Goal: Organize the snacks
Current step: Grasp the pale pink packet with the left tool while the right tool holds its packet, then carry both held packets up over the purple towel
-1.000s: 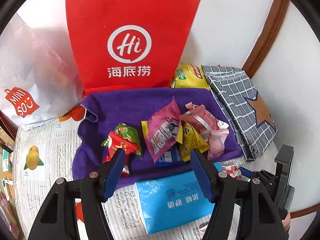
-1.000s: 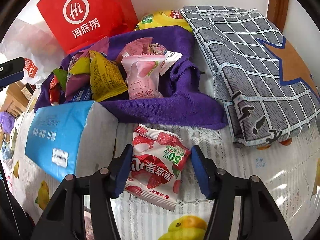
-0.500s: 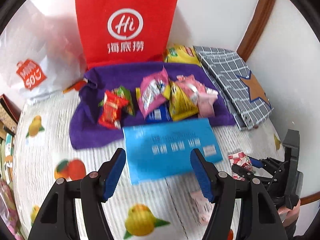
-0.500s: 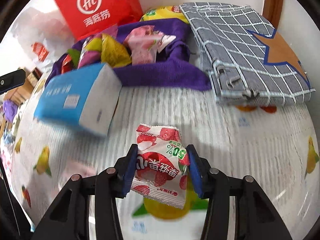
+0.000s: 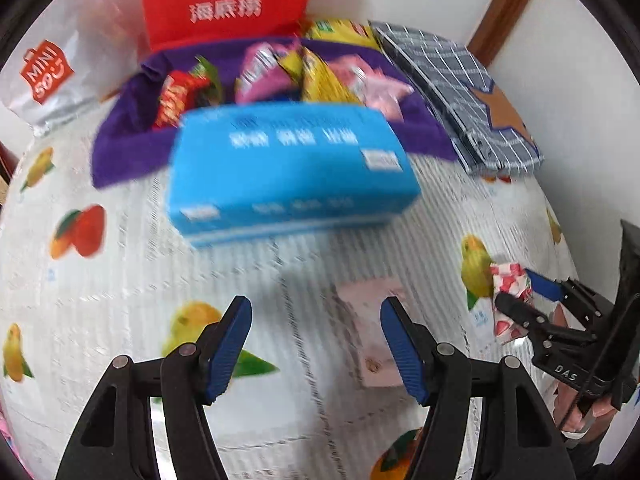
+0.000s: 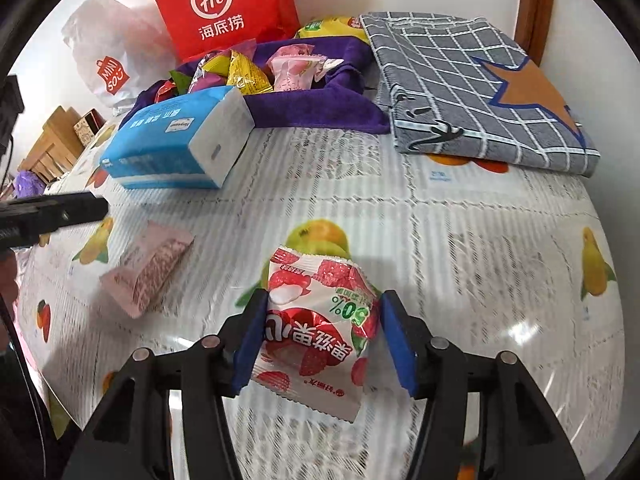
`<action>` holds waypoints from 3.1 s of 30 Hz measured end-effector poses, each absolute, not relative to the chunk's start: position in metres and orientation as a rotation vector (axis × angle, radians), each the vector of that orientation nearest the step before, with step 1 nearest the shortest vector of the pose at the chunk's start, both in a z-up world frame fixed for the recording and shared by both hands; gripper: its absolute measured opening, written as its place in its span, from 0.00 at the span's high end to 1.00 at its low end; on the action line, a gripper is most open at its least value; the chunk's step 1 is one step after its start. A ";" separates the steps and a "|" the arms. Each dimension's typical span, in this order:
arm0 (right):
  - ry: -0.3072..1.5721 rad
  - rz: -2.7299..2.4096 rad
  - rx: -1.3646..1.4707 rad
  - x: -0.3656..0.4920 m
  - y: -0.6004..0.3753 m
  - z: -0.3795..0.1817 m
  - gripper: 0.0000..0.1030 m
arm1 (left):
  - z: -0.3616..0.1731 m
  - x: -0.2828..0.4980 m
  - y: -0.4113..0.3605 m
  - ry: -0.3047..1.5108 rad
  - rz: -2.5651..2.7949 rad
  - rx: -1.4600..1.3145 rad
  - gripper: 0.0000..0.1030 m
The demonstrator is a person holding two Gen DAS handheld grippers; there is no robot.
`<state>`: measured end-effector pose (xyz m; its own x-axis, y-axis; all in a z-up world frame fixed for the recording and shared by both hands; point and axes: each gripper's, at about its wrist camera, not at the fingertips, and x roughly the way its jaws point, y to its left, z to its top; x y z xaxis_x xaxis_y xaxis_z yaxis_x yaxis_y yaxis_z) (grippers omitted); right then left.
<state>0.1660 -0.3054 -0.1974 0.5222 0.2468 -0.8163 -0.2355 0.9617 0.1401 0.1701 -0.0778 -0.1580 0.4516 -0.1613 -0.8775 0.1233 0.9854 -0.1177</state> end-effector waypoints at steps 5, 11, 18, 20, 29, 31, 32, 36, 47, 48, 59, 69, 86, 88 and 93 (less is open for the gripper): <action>0.958 0.297 0.033 0.154 -0.316 -0.198 0.44 | -0.173 0.175 -0.100 1.127 -0.219 -0.051 0.37; 0.943 0.283 0.038 0.147 -0.329 -0.199 0.41 | -0.190 0.174 -0.130 1.108 -0.176 0.066 0.37; 0.944 0.270 0.065 0.146 -0.332 -0.206 0.33 | -0.189 0.166 -0.146 1.042 -0.167 0.160 0.66; 0.947 0.265 0.067 0.145 -0.332 -0.208 0.30 | -0.187 0.166 -0.145 1.040 -0.166 0.152 0.68; 0.943 0.199 -0.064 0.137 -0.315 -0.213 0.49 | -0.171 0.153 -0.122 1.023 -0.185 0.059 0.69; 0.956 0.202 -0.039 0.136 -0.316 -0.210 0.51 | -0.165 0.147 -0.116 1.008 -0.191 0.039 0.69; 0.952 0.198 -0.025 0.134 -0.317 -0.207 0.52 | -0.163 0.147 -0.115 1.003 -0.194 0.034 0.69; 0.931 0.204 0.005 0.125 -0.314 -0.193 0.52 | -0.148 0.134 -0.104 0.967 -0.205 0.007 0.69; 0.806 0.239 0.039 0.112 -0.287 -0.125 0.52 | -0.095 0.111 -0.075 0.855 -0.211 -0.032 0.69; 0.798 0.241 0.040 0.115 -0.285 -0.120 0.52 | -0.090 0.111 -0.072 0.846 -0.209 -0.036 0.69; 0.691 0.241 0.063 0.149 -0.260 -0.059 0.52 | -0.036 0.116 -0.042 0.777 -0.183 -0.013 0.69; 0.630 0.239 0.045 0.182 -0.242 -0.018 0.52 | 0.000 0.141 -0.021 0.703 -0.170 -0.018 0.69; 0.611 0.284 0.052 0.276 -0.210 0.001 0.52 | 0.015 0.223 0.007 0.699 -0.114 -0.045 0.68; 0.615 0.280 0.051 0.288 -0.207 -0.001 0.52 | 0.013 0.236 0.009 0.704 -0.113 -0.047 0.68; 0.651 0.271 0.037 0.324 -0.205 -0.015 0.52 | 0.000 0.277 0.015 0.746 -0.108 -0.063 0.68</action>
<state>0.3238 -0.2046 -0.0148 0.7614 0.2606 -0.5936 -0.2372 0.9641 0.1190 0.2767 0.0146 0.0000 0.7292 -0.1206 -0.6736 0.0760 0.9925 -0.0954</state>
